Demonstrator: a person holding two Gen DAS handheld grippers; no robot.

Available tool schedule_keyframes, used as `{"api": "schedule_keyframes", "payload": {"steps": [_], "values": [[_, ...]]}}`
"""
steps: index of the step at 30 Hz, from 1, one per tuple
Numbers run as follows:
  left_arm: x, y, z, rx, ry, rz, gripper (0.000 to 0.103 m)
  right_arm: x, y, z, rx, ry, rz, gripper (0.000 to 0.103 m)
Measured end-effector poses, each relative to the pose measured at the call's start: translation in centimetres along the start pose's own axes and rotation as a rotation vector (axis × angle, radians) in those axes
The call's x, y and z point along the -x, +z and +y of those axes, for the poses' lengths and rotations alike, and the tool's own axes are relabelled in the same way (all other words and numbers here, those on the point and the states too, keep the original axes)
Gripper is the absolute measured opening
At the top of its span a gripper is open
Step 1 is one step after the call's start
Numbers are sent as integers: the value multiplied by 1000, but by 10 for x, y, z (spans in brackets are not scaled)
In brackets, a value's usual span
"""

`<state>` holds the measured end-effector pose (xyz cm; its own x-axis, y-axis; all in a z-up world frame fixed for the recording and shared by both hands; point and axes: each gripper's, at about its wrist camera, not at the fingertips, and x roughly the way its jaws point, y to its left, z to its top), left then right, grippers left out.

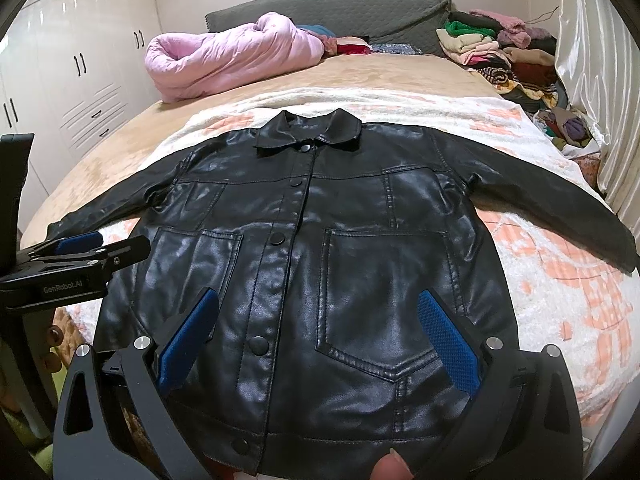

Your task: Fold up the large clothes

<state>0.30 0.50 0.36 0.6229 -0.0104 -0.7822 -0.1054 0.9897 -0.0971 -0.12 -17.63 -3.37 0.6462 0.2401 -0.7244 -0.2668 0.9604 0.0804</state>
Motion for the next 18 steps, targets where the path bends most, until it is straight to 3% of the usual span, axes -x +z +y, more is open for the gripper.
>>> {"api": "schedule_keyframes", "payload": {"steps": [18], "values": [[-9,8,3,15,-11,11,94,-10,17,0,3,2,-4,99]]}}
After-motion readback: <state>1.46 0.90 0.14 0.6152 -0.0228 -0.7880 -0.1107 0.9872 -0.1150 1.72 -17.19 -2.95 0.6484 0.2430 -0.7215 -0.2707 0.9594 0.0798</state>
